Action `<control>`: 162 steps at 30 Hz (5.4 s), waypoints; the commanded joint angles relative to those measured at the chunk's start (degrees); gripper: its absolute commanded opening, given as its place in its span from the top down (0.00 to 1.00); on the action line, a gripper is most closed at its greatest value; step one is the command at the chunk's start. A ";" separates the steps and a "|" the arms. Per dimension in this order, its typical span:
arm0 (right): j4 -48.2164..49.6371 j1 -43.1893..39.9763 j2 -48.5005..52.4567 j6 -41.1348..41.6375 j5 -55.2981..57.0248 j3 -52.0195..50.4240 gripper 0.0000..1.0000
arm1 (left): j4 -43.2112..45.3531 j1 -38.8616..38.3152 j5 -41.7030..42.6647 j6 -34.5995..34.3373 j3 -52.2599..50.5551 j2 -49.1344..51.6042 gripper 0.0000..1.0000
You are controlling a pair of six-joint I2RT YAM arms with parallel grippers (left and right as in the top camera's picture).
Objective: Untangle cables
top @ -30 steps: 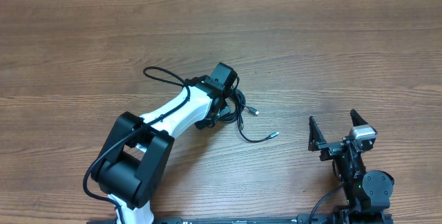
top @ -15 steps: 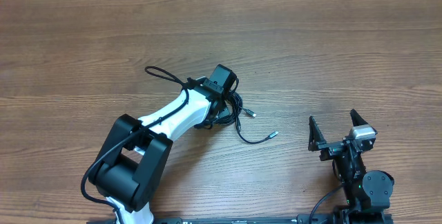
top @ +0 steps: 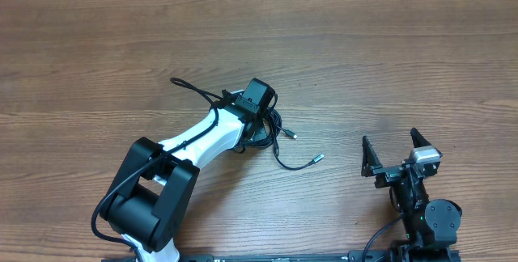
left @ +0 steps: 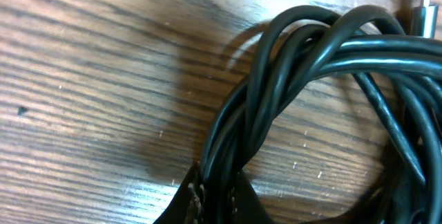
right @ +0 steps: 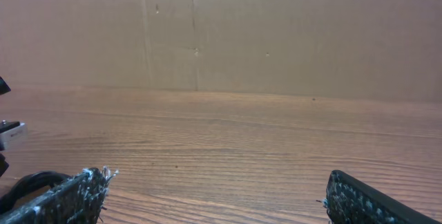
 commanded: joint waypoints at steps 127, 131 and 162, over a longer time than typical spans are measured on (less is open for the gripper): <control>3.98 40.39 66.62 55.49 -2.93 34.67 0.60 | -16.50 -6.56 -5.99 24.24 13.25 -22.53 0.96; 4.20 40.39 68.22 53.83 -2.93 34.67 0.75 | -16.90 -6.54 -6.25 24.28 13.25 -22.53 0.96; 5.55 33.81 60.52 66.66 -15.19 34.69 0.96 | -16.55 -1.92 0.55 31.21 13.25 -22.53 0.96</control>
